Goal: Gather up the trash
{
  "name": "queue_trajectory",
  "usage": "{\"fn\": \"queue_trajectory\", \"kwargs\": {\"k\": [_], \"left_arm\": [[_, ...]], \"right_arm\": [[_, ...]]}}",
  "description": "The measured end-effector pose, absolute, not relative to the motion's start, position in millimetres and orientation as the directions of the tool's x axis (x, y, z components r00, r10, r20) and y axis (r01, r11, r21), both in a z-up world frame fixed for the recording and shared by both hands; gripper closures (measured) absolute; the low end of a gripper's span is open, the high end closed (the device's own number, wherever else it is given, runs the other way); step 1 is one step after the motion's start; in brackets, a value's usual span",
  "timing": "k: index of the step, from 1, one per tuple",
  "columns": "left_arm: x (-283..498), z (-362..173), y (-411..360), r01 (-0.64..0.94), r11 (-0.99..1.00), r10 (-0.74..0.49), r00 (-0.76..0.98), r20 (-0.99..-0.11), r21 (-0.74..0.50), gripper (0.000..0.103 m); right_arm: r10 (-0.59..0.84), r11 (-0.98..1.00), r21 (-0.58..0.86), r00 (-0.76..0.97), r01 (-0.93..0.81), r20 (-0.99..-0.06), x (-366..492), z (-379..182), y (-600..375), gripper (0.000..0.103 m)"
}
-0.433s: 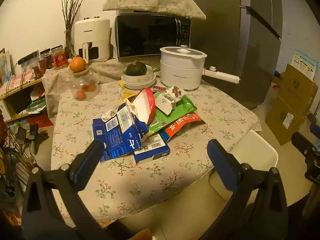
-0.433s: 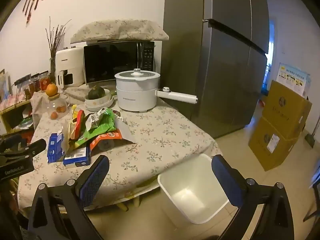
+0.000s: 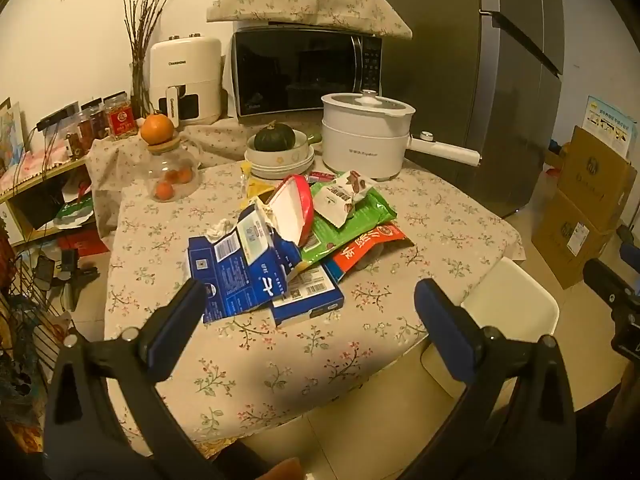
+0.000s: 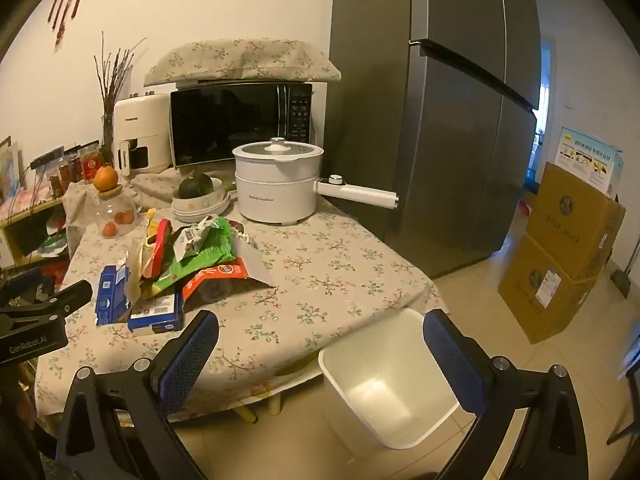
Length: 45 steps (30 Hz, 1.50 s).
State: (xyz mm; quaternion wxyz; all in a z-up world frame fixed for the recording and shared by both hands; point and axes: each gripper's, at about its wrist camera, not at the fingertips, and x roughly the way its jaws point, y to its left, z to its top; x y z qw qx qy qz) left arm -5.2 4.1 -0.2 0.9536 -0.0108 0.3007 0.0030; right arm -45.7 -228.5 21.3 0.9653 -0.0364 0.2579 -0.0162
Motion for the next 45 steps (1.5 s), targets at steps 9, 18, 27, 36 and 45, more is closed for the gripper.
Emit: {"fn": "queue_trajectory", "kwargs": {"k": [9, 18, 27, 36, 45], "left_arm": [[-6.2, 1.1, 5.6, -0.015, 1.000, 0.003, 0.824, -0.566, -0.017, 0.000], [-6.8, 2.5, 7.5, -0.018, 1.000, 0.006, 0.825, -0.565, -0.016, 0.000], [-6.8, 3.2, 7.6, -0.018, 1.000, 0.006, 0.825, -0.565, -0.016, 0.000], [-6.9, 3.0, 7.4, -0.018, 1.000, 0.006, 0.825, -0.565, -0.016, 0.000], [-7.1, 2.8, 6.8, -0.018, 1.000, 0.007, 0.826, -0.564, -0.015, 0.000]], "right_arm": [[-0.045, 0.998, -0.057, 0.876, 0.020, -0.480, -47.7, 22.7, -229.2, 0.000], [-0.043, 0.999, -0.047, 0.877, 0.023, -0.478, -48.4, 23.4, -230.6, 0.000], [-0.044, 0.999, -0.047, 0.878, 0.025, -0.477, -47.5, 24.6, -231.4, 0.000], [-0.044, 0.999, -0.047, 0.878, 0.025, -0.477, -47.8, 24.1, -231.7, 0.000], [-0.044, 0.999, -0.046, 0.878, 0.025, -0.477, -47.7, 24.0, -232.4, 0.000]]}}
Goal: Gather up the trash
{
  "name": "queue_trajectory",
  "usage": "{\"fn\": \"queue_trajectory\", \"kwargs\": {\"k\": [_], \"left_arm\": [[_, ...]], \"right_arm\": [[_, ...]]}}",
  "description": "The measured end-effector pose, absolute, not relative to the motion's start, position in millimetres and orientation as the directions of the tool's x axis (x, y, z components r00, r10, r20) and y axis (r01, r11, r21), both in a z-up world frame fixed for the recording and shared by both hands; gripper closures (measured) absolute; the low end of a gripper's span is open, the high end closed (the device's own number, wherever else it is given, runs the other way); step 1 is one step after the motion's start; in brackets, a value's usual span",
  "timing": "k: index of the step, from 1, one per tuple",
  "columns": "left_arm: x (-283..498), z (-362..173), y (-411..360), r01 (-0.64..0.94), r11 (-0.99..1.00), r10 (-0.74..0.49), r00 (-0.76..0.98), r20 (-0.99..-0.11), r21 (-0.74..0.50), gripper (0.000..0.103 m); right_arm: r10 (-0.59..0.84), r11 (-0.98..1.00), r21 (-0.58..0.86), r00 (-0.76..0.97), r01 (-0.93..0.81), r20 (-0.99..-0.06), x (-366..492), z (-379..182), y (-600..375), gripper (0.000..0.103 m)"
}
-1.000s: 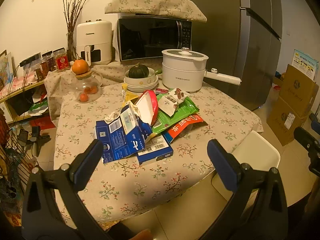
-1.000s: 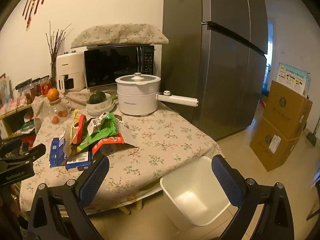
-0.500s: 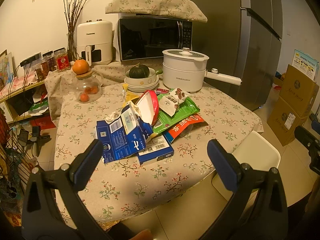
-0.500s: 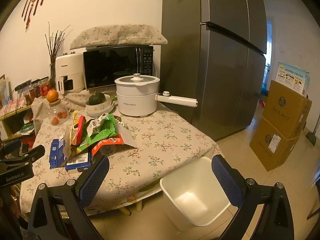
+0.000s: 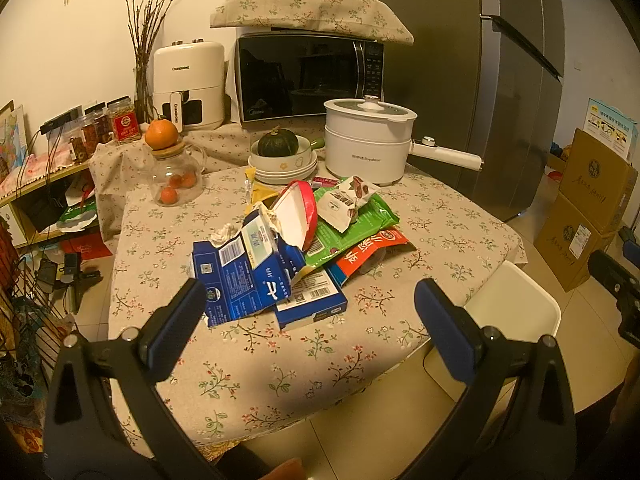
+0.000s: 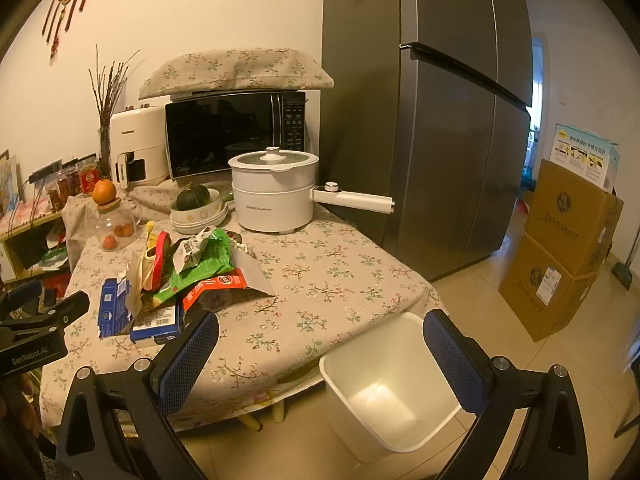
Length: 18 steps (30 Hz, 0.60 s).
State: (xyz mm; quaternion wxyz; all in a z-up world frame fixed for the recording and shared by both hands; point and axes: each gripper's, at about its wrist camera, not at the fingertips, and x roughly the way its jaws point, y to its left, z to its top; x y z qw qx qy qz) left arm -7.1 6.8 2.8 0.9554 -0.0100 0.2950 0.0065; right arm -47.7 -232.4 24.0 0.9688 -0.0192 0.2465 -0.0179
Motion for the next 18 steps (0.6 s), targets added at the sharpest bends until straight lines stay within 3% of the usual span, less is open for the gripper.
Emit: {"fn": "queue_trajectory", "kwargs": {"k": [18], "left_arm": [[-7.6, 3.2, 6.8, -0.018, 1.000, 0.006, 0.826, -0.563, -0.016, 0.000]], "right_arm": [[-0.047, 0.999, -0.046, 0.877, 0.028, -0.477, -46.3, 24.2, -233.5, 0.000]]}}
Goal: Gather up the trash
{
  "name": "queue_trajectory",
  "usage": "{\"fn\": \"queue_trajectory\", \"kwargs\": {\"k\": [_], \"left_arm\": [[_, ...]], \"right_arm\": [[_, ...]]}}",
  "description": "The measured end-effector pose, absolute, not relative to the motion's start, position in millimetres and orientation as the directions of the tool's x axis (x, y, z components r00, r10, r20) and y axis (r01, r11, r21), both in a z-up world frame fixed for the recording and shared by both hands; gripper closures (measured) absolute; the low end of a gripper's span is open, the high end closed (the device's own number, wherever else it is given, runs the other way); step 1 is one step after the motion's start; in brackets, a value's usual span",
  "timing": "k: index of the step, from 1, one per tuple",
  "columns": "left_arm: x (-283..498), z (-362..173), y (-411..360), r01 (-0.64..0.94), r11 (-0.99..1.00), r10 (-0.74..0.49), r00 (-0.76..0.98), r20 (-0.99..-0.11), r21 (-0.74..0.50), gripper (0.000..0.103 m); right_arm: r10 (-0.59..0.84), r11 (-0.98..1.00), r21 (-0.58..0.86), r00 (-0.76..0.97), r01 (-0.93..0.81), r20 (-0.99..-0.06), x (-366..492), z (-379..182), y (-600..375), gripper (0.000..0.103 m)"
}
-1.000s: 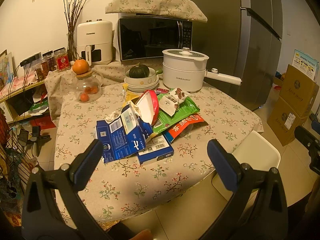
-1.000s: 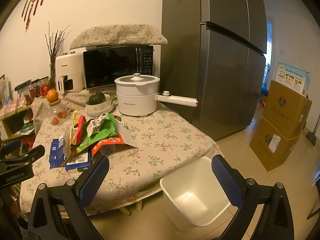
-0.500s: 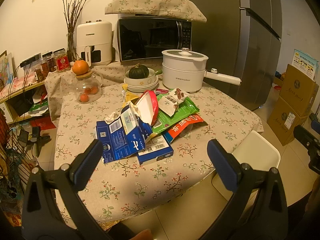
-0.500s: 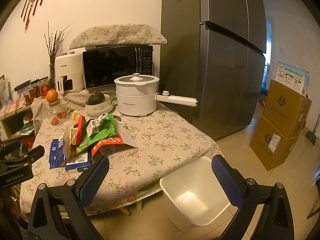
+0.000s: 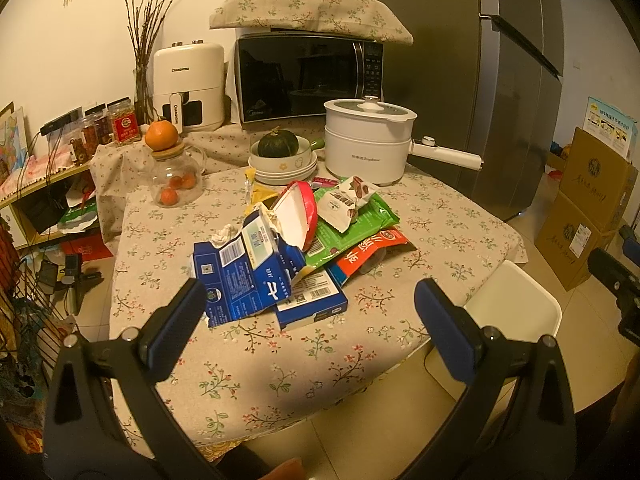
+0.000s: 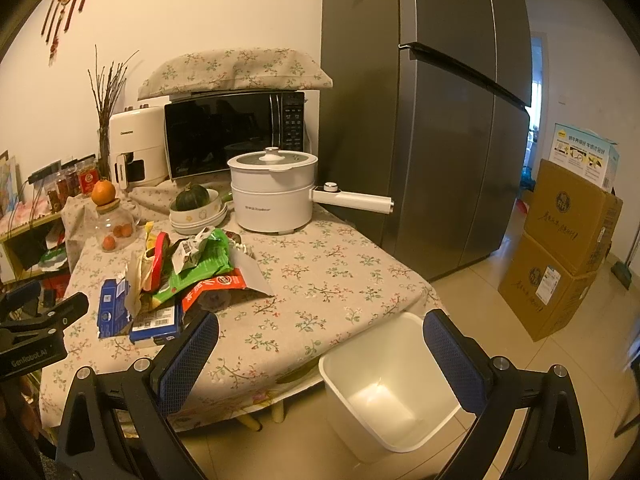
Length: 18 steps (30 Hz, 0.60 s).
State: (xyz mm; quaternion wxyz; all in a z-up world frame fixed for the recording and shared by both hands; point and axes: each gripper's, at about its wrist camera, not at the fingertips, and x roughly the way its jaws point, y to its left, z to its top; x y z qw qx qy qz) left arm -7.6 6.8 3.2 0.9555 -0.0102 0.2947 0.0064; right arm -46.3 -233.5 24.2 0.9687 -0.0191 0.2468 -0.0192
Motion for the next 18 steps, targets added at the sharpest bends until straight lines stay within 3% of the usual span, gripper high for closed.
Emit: {"fn": "queue_trajectory", "kwargs": {"k": [18], "left_arm": [[-6.5, 3.3, 9.9, -0.015, 1.000, 0.013, 0.817, -0.577, 0.000, 0.000]], "right_arm": [[-0.049, 0.998, -0.049, 0.875, 0.029, -0.481, -44.7, 24.0, -235.6, 0.000]]}}
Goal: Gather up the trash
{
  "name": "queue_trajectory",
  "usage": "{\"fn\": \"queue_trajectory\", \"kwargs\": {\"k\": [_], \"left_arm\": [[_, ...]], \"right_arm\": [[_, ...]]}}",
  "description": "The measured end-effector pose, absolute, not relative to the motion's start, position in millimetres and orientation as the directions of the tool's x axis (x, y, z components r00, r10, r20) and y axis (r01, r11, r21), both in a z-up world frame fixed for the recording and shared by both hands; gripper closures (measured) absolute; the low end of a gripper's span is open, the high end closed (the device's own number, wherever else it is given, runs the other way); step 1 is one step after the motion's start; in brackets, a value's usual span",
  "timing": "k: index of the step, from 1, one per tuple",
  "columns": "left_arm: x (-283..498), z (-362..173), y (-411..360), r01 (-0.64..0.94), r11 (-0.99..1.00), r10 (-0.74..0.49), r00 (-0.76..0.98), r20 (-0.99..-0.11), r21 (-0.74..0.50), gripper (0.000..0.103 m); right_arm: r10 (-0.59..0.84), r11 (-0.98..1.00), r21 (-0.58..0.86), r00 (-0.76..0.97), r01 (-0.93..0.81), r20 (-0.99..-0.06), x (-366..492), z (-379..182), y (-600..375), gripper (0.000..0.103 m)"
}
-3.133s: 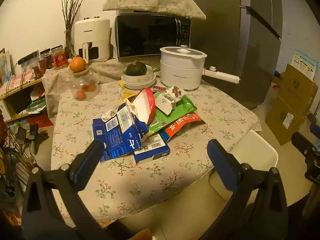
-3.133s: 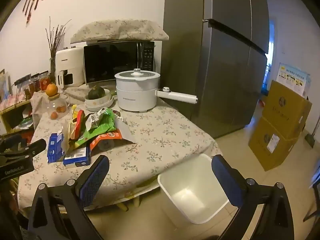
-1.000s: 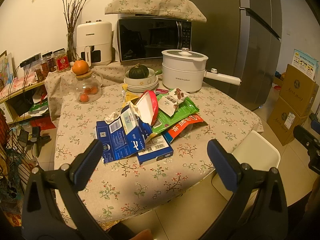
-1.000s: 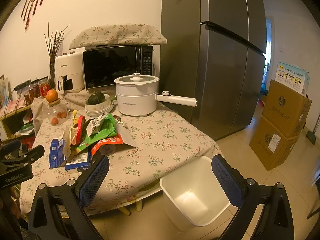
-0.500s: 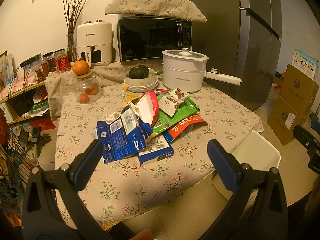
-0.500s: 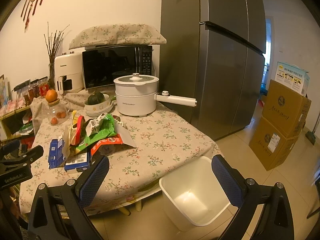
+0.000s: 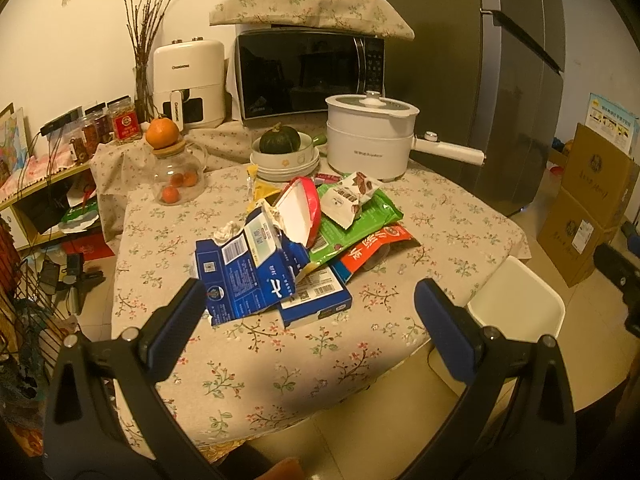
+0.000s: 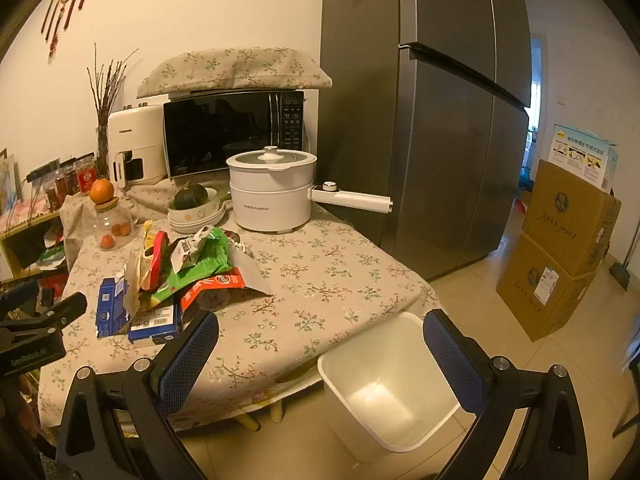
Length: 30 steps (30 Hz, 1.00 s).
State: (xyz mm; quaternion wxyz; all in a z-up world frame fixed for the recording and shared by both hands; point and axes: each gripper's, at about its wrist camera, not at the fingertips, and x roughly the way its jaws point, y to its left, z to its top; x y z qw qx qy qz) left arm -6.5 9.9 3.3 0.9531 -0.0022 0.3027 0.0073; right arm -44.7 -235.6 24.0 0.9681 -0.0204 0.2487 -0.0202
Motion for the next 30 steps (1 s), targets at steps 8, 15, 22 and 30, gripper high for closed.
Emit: {"fn": "queue_trajectory", "kwargs": {"k": [8, 15, 22, 30], "left_arm": [[1, 4, 10, -0.002, 1.000, 0.010, 0.809, -0.588, 0.014, 0.000], [33, 16, 23, 0.015, 1.000, -0.010, 0.758, -0.652, 0.002, 0.000], [82, 15, 30, 0.089, 0.987, 0.042, 0.674, -0.738, 0.137, 0.000], [135, -26, 70, 0.055, 0.998, -0.041, 0.503, -0.864, -0.016, 0.000]], "right_arm": [[-0.042, 0.998, -0.062, 0.872, 0.013, -0.488, -43, 29, -228, 0.000], [0.030, 0.997, -0.045, 0.862, -0.060, -0.506, -28, 48, -221, 0.000], [0.071, 0.989, -0.062, 0.797, -0.135, -0.600, 29, 56, -209, 0.000], [0.206, 0.967, 0.056, 0.632, -0.249, -0.747, 98, 33, -189, 0.000]]}}
